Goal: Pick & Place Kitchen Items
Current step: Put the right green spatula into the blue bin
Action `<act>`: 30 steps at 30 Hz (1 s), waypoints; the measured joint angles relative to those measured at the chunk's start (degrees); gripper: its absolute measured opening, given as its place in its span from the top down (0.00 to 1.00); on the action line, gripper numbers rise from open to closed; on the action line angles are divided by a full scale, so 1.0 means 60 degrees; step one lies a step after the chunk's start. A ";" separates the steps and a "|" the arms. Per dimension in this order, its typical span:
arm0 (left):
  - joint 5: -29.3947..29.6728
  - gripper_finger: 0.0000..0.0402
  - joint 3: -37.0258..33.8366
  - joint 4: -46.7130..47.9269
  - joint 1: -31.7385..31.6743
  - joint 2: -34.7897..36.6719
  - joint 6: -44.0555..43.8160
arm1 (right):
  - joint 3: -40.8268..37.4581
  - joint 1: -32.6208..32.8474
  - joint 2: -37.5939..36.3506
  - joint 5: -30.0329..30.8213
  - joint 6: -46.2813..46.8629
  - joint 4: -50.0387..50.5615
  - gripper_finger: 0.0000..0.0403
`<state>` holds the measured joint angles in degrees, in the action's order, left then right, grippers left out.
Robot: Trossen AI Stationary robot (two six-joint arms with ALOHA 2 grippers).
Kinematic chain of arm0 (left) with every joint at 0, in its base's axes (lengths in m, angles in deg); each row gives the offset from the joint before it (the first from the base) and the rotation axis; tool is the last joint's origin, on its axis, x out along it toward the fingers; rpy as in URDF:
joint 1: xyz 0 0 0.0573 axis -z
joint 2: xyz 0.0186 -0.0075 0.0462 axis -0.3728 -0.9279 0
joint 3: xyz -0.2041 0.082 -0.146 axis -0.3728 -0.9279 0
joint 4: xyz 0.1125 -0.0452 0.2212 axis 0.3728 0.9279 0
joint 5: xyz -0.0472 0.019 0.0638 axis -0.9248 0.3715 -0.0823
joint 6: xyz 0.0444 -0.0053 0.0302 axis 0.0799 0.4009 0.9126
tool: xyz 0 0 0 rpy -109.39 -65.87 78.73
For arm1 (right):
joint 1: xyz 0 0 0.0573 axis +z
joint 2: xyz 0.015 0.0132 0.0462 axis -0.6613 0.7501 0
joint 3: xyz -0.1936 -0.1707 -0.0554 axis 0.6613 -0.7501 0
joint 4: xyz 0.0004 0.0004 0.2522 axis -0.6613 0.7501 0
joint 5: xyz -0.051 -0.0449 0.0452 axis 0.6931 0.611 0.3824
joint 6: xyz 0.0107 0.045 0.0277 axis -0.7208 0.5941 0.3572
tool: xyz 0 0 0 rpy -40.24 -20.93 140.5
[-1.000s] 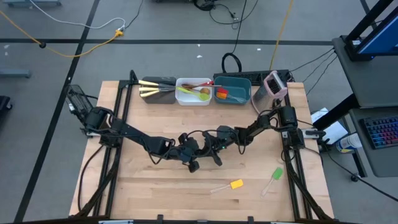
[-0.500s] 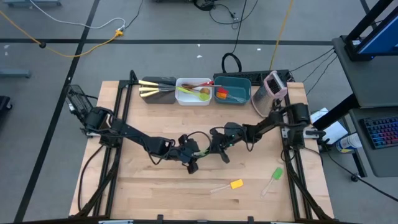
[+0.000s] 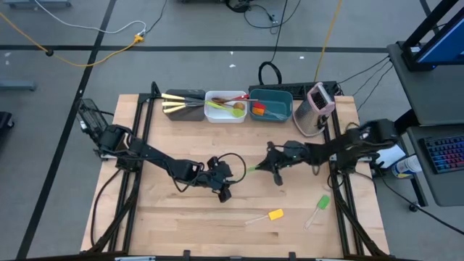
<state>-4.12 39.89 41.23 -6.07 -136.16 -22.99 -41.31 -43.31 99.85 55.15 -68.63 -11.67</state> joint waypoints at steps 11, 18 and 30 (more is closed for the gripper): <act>0.0004 0.66 -0.0004 -0.0164 -0.0025 -0.0004 0.0053 | -0.2441 0.0395 -0.4070 0.6298 -0.0016 0.0203 1.00; 0.0009 0.66 -0.0004 -0.0372 -0.0099 -0.0004 -0.0119 | -0.2633 0.0521 -0.4715 0.8495 -0.0072 0.0310 1.00; 0.0047 0.66 -0.0004 -0.0609 -0.0135 -0.0004 -0.0676 | -0.2074 -0.0797 -0.4677 0.9150 -0.0216 0.1474 0.99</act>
<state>-3.83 39.87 37.58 -6.88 -136.19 -27.04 -53.75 -48.09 71.78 110.05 -69.93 -2.83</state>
